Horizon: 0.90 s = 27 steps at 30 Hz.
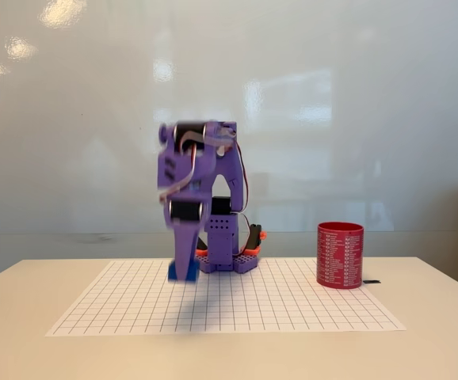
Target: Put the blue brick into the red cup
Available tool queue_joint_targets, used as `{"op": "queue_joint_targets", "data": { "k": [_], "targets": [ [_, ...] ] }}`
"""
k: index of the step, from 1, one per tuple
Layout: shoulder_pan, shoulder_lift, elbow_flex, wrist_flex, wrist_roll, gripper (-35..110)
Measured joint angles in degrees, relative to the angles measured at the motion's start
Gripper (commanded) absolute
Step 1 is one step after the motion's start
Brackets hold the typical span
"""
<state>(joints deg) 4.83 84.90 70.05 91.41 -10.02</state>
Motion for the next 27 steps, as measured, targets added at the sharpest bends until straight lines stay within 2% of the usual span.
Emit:
{"op": "queue_joint_targets", "data": {
  "k": [3, 8, 13, 21, 27],
  "targets": [
    [-2.02, 4.92, -8.44, 3.87, 0.00, -1],
    [-10.72, 17.40, -6.50, 6.42, -1.23, -1],
    [-27.95, 23.12, -0.53, 6.50, 1.67, -1],
    [-58.18, 23.55, 9.40, 6.50, 6.42, -1],
    [-76.64, 23.47, 11.69, 6.50, 9.40, -1]
  ]
}}
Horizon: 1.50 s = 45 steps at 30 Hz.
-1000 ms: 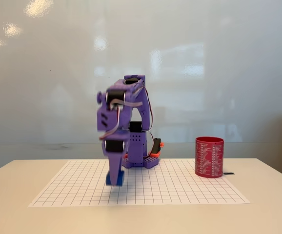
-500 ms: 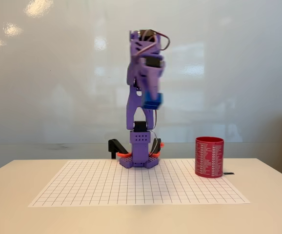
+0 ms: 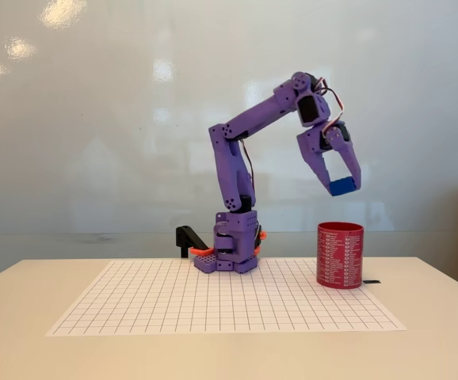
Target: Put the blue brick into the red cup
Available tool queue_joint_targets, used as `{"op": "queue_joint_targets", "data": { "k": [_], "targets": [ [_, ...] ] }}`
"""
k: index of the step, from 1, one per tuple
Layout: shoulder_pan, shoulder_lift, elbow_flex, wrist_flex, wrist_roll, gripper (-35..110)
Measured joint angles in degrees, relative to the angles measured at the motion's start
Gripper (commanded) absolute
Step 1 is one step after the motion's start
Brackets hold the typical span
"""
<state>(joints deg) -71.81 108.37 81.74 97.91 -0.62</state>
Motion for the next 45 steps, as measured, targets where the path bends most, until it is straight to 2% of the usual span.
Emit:
{"op": "queue_joint_targets", "data": {
  "k": [4, 11, 31, 32, 35, 45],
  "targets": [
    [-7.21, 0.00, 0.44, -0.18, 1.58, -1],
    [-9.67, -2.11, 10.99, -6.15, 2.20, -1],
    [-1.67, -3.08, 18.02, -11.07, -4.48, 0],
    [-1.49, -3.08, 18.02, -11.07, -4.48, 1],
    [-1.05, -3.08, 18.02, -10.90, -3.25, 20],
    [-0.97, -3.08, 18.02, -8.09, -6.42, 28]
  ]
}}
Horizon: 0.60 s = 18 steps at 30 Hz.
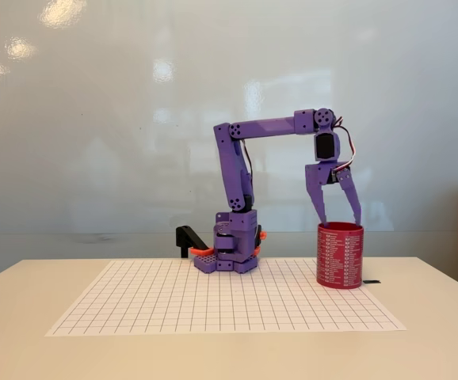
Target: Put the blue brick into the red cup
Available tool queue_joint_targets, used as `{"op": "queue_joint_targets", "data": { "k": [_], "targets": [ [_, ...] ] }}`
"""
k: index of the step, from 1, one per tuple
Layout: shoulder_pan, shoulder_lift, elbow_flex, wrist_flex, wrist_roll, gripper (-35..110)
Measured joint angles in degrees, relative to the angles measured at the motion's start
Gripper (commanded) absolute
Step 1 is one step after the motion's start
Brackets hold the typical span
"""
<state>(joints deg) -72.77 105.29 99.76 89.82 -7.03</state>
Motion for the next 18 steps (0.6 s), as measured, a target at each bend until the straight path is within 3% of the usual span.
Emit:
{"op": "queue_joint_targets", "data": {
  "k": [2, 4, 13, 18],
  "targets": [
    [0.00, 0.00, 0.00, 0.00, 0.00, 23],
    [0.00, 0.00, 0.00, 0.00, 0.00, 0],
    [1.14, -0.09, -0.97, 0.35, 0.26, 0],
    [4.31, -1.58, -13.10, 3.08, -1.67, -1]
  ]
}}
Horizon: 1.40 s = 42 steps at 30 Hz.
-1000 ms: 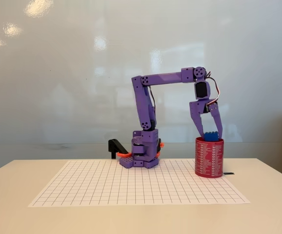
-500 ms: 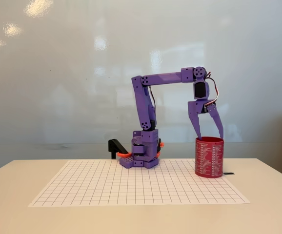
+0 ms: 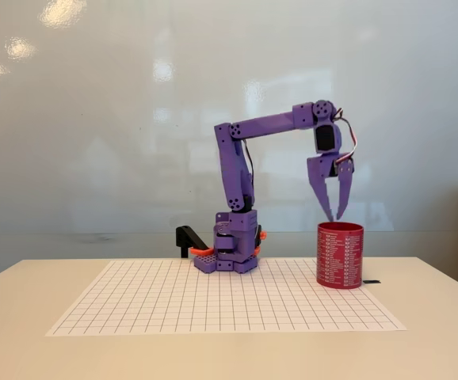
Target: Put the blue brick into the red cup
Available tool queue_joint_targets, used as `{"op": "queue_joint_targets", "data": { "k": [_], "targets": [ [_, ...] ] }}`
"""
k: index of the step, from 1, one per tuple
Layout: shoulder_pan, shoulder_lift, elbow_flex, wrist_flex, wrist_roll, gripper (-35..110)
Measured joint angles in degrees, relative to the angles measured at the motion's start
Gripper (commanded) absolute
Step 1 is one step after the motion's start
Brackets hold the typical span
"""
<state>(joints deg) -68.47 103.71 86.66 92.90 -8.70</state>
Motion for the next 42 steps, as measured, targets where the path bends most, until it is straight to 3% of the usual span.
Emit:
{"op": "queue_joint_targets", "data": {
  "k": [8, 14, 23, 29, 37, 42],
  "targets": [
    [12.48, -2.37, -28.48, 1.93, -2.37, -1],
    [28.39, 8.09, -29.62, 2.29, 1.05, -1],
    [61.70, 44.21, 1.05, -7.29, 0.09, -1],
    [73.21, 69.79, 28.30, -14.33, 2.72, -1],
    [69.08, 78.31, 58.54, -27.51, 5.45, -1],
    [64.07, 82.97, 73.74, -30.59, 5.54, -1]
  ]
}}
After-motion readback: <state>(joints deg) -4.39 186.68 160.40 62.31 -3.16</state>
